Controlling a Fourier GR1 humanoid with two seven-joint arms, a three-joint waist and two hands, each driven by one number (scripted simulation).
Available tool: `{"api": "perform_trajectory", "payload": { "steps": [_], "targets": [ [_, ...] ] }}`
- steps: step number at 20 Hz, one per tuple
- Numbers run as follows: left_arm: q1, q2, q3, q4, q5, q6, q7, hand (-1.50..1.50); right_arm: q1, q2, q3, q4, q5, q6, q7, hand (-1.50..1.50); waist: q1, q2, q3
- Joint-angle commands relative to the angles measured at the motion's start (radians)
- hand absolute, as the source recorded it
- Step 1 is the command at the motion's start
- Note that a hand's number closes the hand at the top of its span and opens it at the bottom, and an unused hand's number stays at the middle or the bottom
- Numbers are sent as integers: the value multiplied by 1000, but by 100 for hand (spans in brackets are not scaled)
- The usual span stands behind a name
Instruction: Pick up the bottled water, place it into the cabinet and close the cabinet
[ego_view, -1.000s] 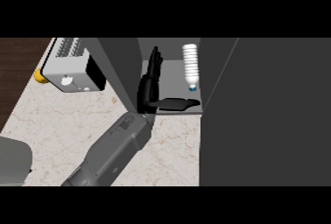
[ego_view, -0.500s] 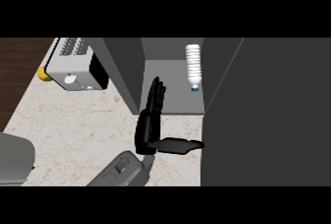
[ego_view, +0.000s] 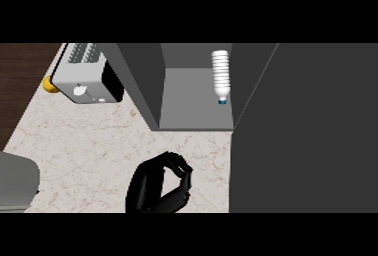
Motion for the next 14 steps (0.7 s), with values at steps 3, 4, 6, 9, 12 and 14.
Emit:
{"api": "perform_trajectory", "payload": {
  "steps": [3, 4, 6, 9, 12, 14],
  "targets": [
    [141, 164, 6, -189, -16, -22, 18, 150, 61, 8, 11, -195, 15, 4, 66, 150, -1, 2, 0],
    [156, 204, 34, -231, 0, -44, 15, 150, 37, 33, 43, -163, 87, 41, 45, 150, 2, 1, 0],
    [162, 242, 71, -228, 25, -67, 27, 150, 66, -21, 54, -150, 95, 138, 56, 150, -5, 0, 0],
    [218, 336, 110, -299, 31, -79, 28, 150, 94, -29, 105, -252, 76, 132, 87, 150, -1, -3, -2],
    [258, 372, 158, -307, 65, -139, -13, 150, 53, -33, 114, -272, 69, 138, 73, 150, 0, 0, -3],
    [305, 403, 186, -339, 88, -168, -41, 150, 51, -8, 146, -296, 108, 135, 72, 150, 1, -4, -4]
  ]
}}
